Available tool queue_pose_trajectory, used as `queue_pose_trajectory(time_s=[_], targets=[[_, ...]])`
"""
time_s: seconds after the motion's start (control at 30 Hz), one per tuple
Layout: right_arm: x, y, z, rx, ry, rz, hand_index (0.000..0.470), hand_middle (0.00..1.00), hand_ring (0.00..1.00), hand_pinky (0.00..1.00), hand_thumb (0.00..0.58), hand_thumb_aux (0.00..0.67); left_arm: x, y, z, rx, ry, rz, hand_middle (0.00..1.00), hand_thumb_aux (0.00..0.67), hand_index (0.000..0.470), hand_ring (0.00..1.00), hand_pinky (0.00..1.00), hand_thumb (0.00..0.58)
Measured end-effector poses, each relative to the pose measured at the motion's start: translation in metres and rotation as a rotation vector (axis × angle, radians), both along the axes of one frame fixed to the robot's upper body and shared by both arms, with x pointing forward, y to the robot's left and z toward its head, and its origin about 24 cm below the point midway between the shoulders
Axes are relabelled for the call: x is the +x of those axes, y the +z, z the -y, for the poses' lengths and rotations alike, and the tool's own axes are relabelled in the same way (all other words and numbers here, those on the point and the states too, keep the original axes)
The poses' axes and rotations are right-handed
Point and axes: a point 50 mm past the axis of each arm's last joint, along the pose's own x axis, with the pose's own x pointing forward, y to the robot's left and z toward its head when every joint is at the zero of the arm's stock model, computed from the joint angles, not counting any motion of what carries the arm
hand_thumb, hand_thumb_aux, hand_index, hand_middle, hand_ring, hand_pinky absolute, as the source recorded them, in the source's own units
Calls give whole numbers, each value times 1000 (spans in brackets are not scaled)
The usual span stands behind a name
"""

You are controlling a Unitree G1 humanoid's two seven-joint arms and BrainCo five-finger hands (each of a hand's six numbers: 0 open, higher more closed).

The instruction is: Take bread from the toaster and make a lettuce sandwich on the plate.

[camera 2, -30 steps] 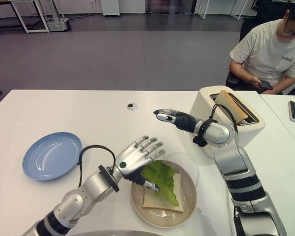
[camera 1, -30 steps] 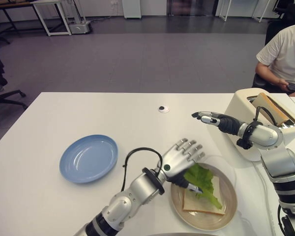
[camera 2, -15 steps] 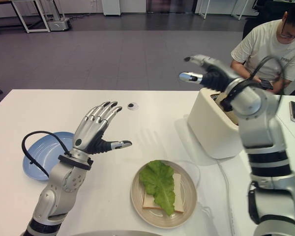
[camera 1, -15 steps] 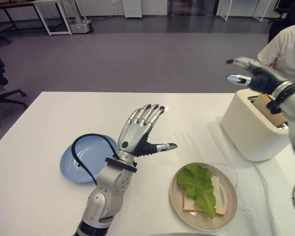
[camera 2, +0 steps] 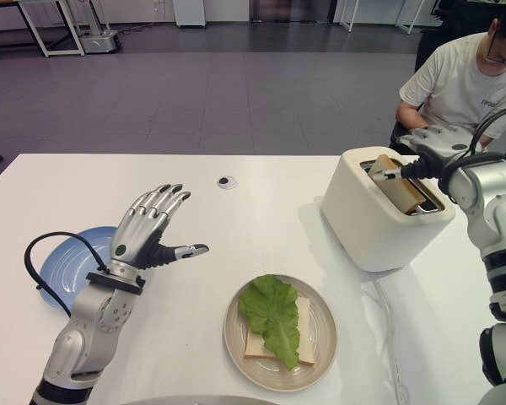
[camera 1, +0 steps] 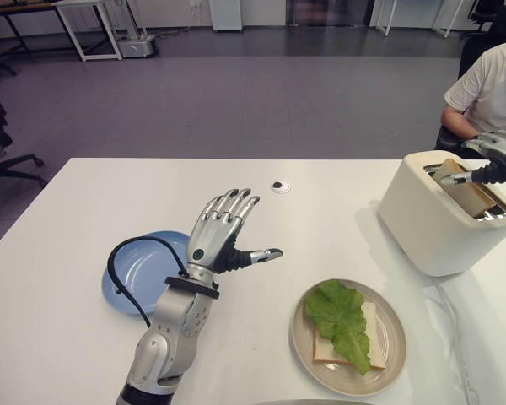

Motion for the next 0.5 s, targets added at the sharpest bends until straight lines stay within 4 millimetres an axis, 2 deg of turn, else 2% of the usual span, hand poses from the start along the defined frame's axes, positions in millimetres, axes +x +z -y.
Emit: queue_pose_trajectory(time_s=[0.1, 0.27, 0.43, 0.5], targets=[[0, -10, -4, 31, 22, -52, 470, 0, 0, 0, 580, 670, 0, -1, 1, 5, 0, 0, 0, 0, 0, 0, 0, 0], [-1, -11, -11, 45, 51, -48, 470, 0, 0, 0, 580, 670, 0, -3, 2, 9, -8, -10, 0, 0, 0, 0, 0, 0], [5, -9, -21, 57, 101, 41, 470, 0, 0, 0, 580, 670, 0, -4, 2, 11, -9, -7, 0, 0, 0, 0, 0, 0], [6, -3, -21, 66, 106, 91, 470, 0, 0, 0, 580, 670, 0, -4, 2, 12, -10, -8, 0, 0, 0, 0, 0, 0]])
